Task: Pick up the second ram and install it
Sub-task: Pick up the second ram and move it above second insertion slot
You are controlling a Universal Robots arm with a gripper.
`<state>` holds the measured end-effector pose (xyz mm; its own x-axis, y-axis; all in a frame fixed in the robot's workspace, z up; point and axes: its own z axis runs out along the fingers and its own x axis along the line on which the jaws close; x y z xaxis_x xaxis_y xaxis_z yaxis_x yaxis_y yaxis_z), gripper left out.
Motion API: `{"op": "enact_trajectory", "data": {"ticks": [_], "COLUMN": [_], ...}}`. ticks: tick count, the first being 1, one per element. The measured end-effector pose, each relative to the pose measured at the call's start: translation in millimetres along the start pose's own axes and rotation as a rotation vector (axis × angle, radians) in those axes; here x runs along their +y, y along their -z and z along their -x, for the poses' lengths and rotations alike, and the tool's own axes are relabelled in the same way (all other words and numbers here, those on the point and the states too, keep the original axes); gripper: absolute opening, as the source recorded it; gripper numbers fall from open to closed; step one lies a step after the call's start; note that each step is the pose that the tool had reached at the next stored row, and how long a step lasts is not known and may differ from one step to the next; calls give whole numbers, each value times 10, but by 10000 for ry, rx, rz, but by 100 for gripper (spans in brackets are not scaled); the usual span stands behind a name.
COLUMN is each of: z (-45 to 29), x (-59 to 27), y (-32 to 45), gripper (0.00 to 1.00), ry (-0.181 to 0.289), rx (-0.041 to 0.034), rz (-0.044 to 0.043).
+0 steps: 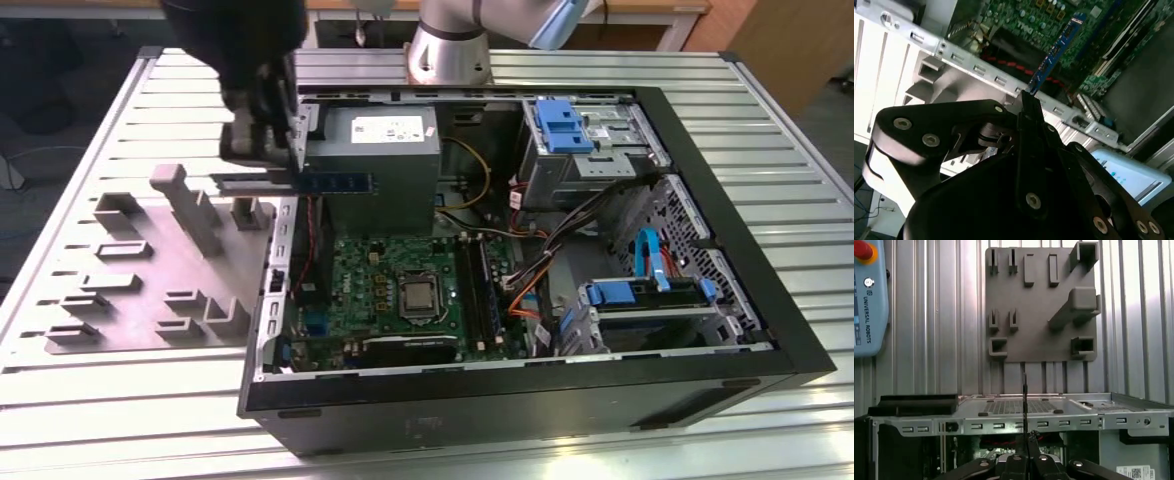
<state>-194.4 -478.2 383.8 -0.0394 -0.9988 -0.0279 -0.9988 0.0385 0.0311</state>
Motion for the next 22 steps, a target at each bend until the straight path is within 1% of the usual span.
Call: {"op": "enact_trajectory", "data": {"ticks": [22], "z": [39], "x": [-998], "y": [27], "gripper": [12], "ry": [-2], "rx": [1], "rz": [13]}}
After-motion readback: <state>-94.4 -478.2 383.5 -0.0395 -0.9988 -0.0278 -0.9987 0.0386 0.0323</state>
